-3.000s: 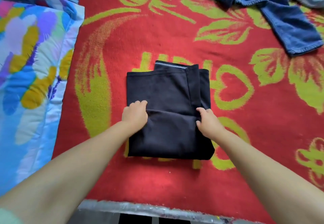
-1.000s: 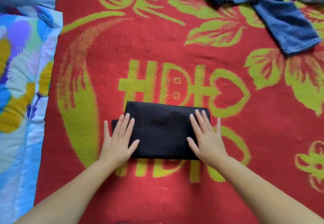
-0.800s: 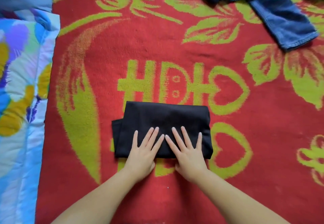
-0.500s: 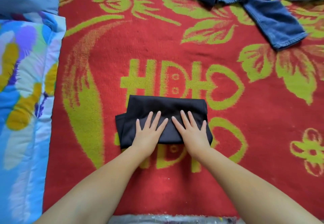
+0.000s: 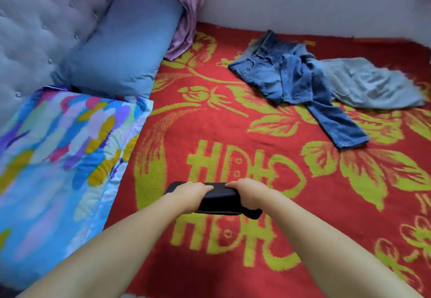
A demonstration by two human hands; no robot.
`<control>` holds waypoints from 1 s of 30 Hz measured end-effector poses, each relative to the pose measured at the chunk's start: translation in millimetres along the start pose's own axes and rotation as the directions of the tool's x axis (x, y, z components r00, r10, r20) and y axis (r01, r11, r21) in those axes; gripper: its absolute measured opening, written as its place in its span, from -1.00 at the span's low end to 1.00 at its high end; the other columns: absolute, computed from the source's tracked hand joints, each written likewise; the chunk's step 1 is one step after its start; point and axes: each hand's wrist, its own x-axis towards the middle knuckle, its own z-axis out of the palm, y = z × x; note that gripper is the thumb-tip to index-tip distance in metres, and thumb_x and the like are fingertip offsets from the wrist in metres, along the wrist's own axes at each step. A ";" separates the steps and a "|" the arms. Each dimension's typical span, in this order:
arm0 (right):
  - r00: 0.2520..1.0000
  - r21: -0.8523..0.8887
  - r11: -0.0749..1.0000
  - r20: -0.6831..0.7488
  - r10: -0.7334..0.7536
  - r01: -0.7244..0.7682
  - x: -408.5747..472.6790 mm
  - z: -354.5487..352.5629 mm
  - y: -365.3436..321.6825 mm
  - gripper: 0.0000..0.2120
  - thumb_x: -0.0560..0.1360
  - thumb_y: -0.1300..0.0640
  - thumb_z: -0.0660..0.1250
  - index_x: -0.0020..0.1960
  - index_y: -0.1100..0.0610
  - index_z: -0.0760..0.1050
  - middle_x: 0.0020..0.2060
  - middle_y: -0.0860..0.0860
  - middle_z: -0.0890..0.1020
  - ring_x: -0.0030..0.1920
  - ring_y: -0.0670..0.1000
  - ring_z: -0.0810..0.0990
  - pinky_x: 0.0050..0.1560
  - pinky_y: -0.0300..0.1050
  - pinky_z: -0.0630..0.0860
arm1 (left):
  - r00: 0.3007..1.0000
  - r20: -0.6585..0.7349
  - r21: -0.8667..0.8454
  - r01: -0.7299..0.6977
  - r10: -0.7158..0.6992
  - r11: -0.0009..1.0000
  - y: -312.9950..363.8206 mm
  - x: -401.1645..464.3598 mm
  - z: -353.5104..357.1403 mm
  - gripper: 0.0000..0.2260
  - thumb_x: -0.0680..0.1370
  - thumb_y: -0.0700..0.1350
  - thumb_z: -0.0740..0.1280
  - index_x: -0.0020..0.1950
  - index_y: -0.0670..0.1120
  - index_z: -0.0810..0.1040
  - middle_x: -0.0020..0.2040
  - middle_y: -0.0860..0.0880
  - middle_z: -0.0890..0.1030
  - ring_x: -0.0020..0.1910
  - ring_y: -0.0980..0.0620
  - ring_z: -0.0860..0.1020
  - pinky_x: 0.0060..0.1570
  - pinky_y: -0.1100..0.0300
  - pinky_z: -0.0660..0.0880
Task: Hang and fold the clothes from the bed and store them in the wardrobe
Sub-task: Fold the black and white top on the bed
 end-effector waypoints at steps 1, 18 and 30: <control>0.999 -0.040 0.999 -0.018 -0.026 0.025 -6.4 -10.1 -4.3 -0.38 0.55 0.30 0.13 0.55 -0.06 0.15 0.29 0.09 0.50 0.16 0.17 0.54 -0.10 0.00 0.50 | 0.998 -0.044 -0.031 0.038 -0.039 0.999 1.8 -11.1 -2.9 -0.39 0.54 -0.36 0.12 0.55 0.05 0.17 0.44 -0.06 0.39 0.33 -0.19 0.40 0.18 -0.07 0.45; 0.768 -0.528 0.584 0.243 -0.592 0.617 -87.2 24.8 -223.6 -0.40 0.52 0.27 0.19 0.53 0.00 0.21 0.38 0.11 0.45 0.35 0.15 0.44 0.29 0.02 0.42 | 0.723 -0.100 -0.569 0.522 -0.683 0.636 21.6 -284.2 145.5 -0.45 0.54 -0.33 0.19 0.50 -0.01 0.26 0.40 -0.13 0.41 0.31 -0.23 0.41 0.25 -0.07 0.41; 0.374 -0.553 -0.037 0.610 -0.699 0.833 -288.9 285.5 -426.9 -0.41 0.53 0.25 0.19 0.52 -0.08 0.23 0.37 0.10 0.46 0.34 0.18 0.44 0.33 -0.01 0.38 | 0.347 0.166 -0.743 0.659 -0.923 0.114 184.7 -556.9 409.5 -0.47 0.55 -0.28 0.21 0.51 0.01 0.26 0.37 -0.13 0.46 0.27 -0.24 0.47 0.19 -0.04 0.45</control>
